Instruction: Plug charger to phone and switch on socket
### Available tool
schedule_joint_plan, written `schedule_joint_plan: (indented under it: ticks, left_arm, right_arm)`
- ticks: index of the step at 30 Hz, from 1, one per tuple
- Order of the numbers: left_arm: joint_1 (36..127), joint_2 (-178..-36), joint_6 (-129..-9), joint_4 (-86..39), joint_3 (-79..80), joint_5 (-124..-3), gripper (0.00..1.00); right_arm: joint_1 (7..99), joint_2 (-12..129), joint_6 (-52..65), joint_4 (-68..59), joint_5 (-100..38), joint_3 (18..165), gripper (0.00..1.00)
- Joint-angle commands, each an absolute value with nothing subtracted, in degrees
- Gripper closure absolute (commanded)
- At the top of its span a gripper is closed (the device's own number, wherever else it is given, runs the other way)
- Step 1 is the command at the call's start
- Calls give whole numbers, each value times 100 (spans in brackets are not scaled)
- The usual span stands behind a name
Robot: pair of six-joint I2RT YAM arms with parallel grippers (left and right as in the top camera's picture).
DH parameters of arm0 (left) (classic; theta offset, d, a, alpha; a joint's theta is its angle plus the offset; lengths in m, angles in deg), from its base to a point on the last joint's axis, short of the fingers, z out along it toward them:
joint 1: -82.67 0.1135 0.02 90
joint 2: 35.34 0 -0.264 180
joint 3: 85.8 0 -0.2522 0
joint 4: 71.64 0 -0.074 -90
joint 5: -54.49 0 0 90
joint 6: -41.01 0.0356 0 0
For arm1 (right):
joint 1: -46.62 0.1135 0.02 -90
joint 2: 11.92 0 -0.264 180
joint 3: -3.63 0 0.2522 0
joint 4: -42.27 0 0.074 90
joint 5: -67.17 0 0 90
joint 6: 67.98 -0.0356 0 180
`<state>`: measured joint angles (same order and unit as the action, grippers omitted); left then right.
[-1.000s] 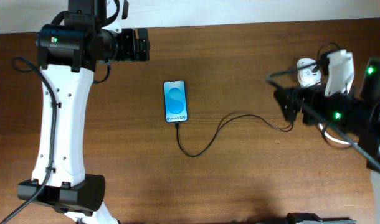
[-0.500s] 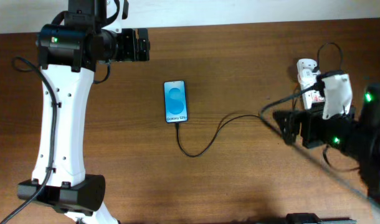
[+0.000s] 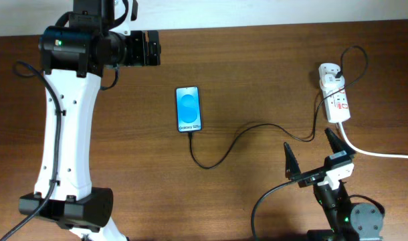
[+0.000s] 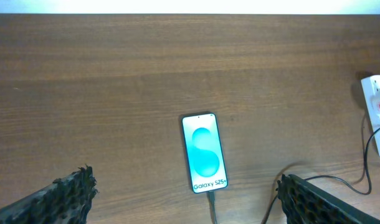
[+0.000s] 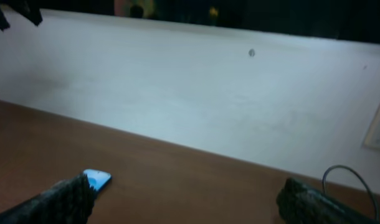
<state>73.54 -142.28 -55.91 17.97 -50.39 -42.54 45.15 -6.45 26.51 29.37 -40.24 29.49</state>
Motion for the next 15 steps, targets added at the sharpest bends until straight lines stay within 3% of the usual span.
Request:
schedule_joint_plan:
  ticks: [1, 8, 12, 15]
  left_arm:
    - [7383, -14147, -5577, 1791, -5061, -4254, 1]
    - [7383, -14147, -5577, 1791, -5061, -4254, 1]
    - [7383, -14147, -5577, 1791, -5061, -4254, 1]
    - [7385, -14147, -5580, 1791, -5061, -4254, 1]
  right_arm:
    - [4550, -1001, 2632, 3147, -3991, 2510, 2]
    - [4550, -1174, 2632, 3562, -3904, 1771, 2]
    - [4550, -1174, 2605, 2537, -4085, 1771, 2]
    - [4550, -1174, 2608, 2550, -4103, 1771, 2]
